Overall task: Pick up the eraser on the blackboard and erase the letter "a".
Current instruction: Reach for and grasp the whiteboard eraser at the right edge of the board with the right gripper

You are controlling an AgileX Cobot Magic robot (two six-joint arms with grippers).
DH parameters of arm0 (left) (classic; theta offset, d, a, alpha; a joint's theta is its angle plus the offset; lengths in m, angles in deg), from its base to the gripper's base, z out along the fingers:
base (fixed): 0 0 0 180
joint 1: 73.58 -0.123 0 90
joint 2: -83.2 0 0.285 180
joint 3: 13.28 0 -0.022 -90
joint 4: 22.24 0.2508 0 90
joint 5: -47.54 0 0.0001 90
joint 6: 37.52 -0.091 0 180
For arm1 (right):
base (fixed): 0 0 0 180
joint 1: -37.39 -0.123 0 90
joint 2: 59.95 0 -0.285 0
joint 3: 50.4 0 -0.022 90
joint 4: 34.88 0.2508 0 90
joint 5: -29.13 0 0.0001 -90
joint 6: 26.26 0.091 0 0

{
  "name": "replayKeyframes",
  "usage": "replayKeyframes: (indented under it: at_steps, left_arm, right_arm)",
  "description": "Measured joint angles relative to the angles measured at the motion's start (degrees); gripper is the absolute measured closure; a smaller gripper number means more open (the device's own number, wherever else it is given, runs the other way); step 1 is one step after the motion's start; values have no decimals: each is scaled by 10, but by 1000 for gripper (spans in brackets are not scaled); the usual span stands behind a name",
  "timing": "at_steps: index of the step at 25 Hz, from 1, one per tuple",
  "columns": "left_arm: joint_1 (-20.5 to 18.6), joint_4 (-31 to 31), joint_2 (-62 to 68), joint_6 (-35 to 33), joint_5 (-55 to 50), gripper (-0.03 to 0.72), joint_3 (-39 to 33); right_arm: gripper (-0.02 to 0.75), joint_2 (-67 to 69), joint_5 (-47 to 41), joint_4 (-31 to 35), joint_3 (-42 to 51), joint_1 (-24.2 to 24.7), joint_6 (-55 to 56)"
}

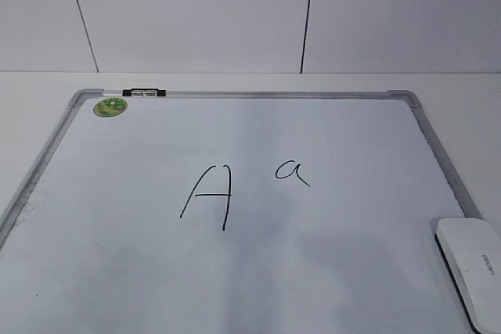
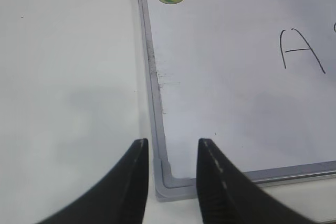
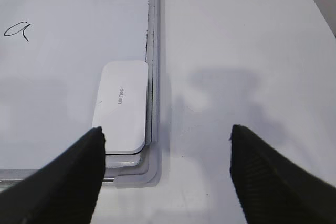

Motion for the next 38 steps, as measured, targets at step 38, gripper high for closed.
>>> replayKeyframes:
  at_steps: [38]
  left_arm:
    - [0, -3, 0, 0, 0, 454, 0]
  right_arm:
    - [146, 237, 19, -5, -84, -9, 17]
